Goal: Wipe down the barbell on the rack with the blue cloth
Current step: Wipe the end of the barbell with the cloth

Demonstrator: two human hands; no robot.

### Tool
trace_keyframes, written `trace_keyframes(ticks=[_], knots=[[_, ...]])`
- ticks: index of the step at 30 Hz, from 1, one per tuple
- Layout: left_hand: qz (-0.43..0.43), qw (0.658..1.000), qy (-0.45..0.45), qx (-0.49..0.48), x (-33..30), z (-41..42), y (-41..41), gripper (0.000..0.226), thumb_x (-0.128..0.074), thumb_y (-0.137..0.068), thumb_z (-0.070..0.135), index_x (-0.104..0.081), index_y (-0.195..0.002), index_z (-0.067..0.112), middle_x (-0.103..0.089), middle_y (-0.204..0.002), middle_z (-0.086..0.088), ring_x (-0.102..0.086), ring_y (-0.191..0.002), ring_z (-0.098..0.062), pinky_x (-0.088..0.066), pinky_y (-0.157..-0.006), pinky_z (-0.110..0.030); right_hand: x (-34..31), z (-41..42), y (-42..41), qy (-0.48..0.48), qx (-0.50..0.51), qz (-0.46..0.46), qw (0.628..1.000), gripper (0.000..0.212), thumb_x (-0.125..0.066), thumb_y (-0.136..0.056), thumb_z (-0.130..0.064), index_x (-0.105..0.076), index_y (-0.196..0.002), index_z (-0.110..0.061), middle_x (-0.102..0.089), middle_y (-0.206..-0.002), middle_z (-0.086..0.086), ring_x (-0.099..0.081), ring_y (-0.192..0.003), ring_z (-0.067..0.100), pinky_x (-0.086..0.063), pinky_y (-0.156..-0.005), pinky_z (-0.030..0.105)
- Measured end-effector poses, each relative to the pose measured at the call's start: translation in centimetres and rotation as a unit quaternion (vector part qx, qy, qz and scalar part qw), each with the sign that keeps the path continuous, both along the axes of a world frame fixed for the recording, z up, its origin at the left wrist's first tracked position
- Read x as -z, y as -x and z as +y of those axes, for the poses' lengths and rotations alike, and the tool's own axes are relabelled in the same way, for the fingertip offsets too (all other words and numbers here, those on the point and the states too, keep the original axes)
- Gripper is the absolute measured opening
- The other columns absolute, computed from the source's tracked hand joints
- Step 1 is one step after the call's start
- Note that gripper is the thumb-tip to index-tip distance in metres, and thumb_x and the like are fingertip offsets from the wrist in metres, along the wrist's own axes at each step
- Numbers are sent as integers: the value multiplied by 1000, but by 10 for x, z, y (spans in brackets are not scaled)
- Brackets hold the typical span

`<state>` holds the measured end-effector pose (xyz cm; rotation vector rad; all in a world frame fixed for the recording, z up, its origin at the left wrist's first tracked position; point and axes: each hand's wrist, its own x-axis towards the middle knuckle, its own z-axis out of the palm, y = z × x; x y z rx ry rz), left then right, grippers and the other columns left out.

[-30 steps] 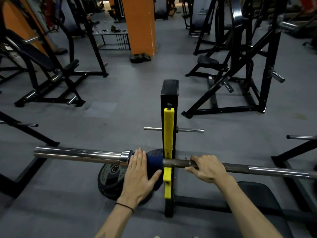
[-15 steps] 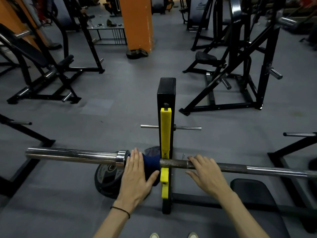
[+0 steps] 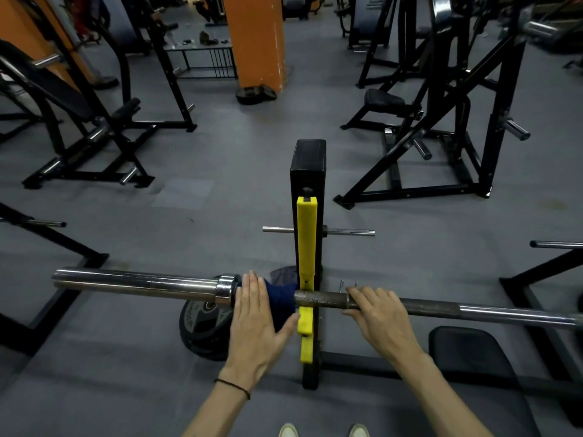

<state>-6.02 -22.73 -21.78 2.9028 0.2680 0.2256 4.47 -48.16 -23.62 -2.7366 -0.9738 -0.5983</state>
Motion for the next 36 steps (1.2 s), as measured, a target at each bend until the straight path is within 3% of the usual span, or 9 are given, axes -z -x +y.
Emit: trace_keyframes(ticks=[6,9,13,16,19,22,26,29,36], knots=[[-5,994,8,107,4,-48,-3,100,-26,-96,78,1,-159,4,9,-168,-12,9,-156,-23,-2,-125,-42,-7,-6,-11,9,-28,42,999,51,-41,-96,-58,-71,-112,-19,-67,-86,-4,-61,-67,18,-50,-59,34],[-25,996,-4,85,7,-13,3,97,-29,-97,76,-2,-160,8,4,-169,-9,5,-156,-21,-7,-124,-42,-18,-5,-15,51,-24,95,994,62,-29,-95,-67,-70,-114,-25,-70,-89,-7,-66,-69,17,-48,-57,31],[-35,998,-1,49,7,27,7,93,-28,-97,74,-8,-161,9,-2,-169,-7,0,-156,-19,-12,-125,-43,-35,-4,-21,100,-14,204,974,83,-4,-84,-76,-60,-126,-32,-71,-109,-5,-67,-92,22,-42,-71,37],[-31,999,15,24,4,11,1,95,-22,-97,76,-11,-159,4,-3,-168,-12,1,-156,-21,-5,-125,-41,-38,-2,-21,92,-20,207,974,84,1,-82,-76,-57,-123,-32,-70,-109,-4,-66,-91,22,-44,-73,37],[-26,998,26,49,-1,-36,-12,100,-17,-95,80,-5,-159,4,5,-168,-12,8,-156,-21,3,-125,-40,-31,-3,-18,75,-18,188,979,77,-2,-85,-74,-55,-120,-31,-70,-107,-5,-67,-89,23,-46,-71,38],[-15,997,7,75,0,-55,-14,102,-23,-95,79,-2,-159,2,5,-168,-14,8,-156,-23,-3,-125,-42,-26,-5,-16,48,-20,174,983,69,-12,-91,-73,-60,-115,-30,-71,-103,-6,-69,-86,22,-47,-66,37],[-32,997,-19,74,3,-2,0,97,-29,-96,77,-10,-160,6,-3,-169,-11,-1,-156,-22,-9,-125,-42,-21,-4,-15,14,-24,137,990,55,-27,-95,-69,-64,-104,-30,-70,-90,-10,-68,-76,17,-40,-59,31],[-36,998,-23,48,6,25,1,94,-30,-97,73,-16,-159,3,-9,-168,-12,-9,-156,-25,-12,-125,-43,-19,-4,-12,-6,-23,110,994,49,-36,-97,-65,-68,-102,-28,-69,-86,-11,-67,-72,14,-47,-58,30],[-45,997,-11,63,0,27,3,90,-30,-99,70,-14,-159,5,-7,-169,-10,-6,-156,-22,-12,-124,-41,-14,3,6,-53,-35,79,995,44,-48,-99,-44,-61,-131,-18,-60,-111,-2,-59,-91,18,-48,-76,31]])
